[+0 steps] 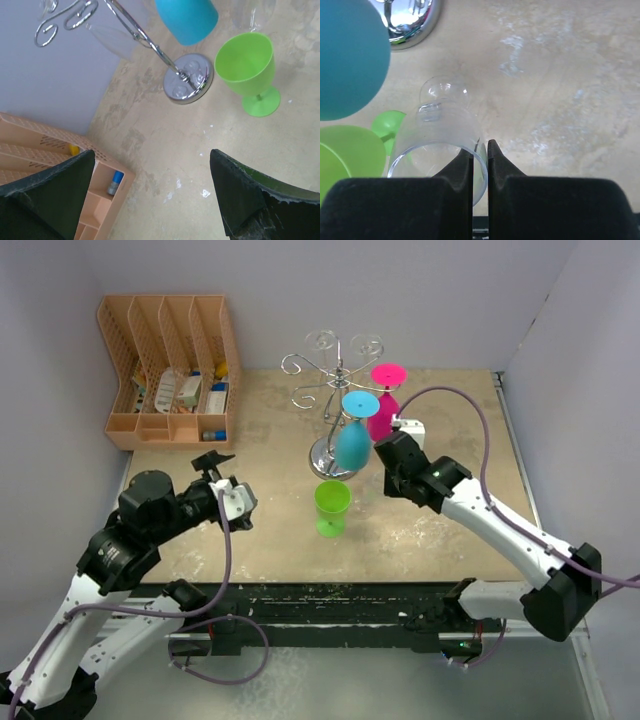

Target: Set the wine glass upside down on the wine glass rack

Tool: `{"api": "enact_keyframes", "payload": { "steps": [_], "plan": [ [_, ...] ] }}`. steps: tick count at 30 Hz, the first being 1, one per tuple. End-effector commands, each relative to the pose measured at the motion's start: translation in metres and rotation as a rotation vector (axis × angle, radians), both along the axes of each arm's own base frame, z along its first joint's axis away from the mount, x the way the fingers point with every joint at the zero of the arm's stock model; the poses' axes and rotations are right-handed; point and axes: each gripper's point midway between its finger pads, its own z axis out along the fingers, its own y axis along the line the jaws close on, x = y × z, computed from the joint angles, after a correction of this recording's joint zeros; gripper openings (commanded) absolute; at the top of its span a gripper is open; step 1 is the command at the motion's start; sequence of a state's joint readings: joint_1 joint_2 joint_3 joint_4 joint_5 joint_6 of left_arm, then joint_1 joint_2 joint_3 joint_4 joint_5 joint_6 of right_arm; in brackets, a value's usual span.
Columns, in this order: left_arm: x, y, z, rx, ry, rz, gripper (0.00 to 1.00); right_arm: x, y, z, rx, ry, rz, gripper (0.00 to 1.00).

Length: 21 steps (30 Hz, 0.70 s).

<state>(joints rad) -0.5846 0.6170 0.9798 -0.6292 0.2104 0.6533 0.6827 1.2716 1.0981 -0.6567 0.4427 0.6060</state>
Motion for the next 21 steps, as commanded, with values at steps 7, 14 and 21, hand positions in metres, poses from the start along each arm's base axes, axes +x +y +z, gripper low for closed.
{"api": "enact_keyframes", "payload": {
  "steps": [7,14,21],
  "plan": [
    [-0.044,-0.042,0.062,-0.329,0.208,-0.199,1.00,-0.018,-0.063,0.084,-0.110,-0.150,-0.222,0.00],
    [-0.053,-0.072,0.092,-0.507,0.369,-0.305,1.00,-0.019,-0.126,0.214,-0.105,-0.554,-0.457,0.00],
    [-0.043,-0.103,0.111,-0.632,0.480,-0.397,1.00,-0.030,-0.164,0.347,-0.058,-0.971,-0.582,0.00]
  ]
}}
